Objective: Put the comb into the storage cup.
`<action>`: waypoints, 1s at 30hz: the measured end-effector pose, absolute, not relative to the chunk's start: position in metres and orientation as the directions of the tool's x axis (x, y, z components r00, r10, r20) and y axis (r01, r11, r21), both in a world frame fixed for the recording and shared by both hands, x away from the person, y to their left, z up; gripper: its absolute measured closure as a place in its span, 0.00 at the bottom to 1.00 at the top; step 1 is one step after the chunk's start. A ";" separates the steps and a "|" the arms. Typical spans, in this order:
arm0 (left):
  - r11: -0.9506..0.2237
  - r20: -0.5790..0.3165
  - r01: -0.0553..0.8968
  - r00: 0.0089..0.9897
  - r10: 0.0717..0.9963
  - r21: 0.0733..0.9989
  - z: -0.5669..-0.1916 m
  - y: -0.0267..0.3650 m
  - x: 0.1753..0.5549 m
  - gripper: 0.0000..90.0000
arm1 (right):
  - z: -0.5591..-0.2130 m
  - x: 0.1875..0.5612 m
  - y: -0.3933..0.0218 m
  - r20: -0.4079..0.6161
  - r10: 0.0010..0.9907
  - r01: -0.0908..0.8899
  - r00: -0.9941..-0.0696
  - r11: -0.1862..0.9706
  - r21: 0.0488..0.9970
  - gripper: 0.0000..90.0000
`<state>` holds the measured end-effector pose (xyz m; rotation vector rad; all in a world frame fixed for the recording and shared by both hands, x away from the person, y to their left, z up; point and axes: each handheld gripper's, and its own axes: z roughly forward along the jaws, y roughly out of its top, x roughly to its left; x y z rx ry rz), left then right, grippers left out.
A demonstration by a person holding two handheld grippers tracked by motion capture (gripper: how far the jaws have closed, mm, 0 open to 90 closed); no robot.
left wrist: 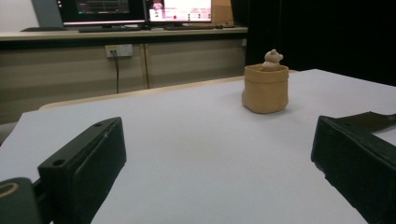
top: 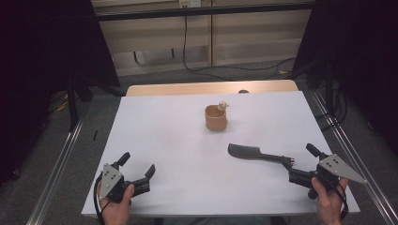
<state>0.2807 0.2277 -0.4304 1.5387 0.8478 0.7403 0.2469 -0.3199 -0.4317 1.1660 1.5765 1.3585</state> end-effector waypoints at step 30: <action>-0.060 -0.037 0.151 0.567 0.823 0.987 -0.432 0.225 0.283 0.04 | -0.427 0.249 -0.307 0.000 0.926 0.172 -0.376 0.071 0.982 0.00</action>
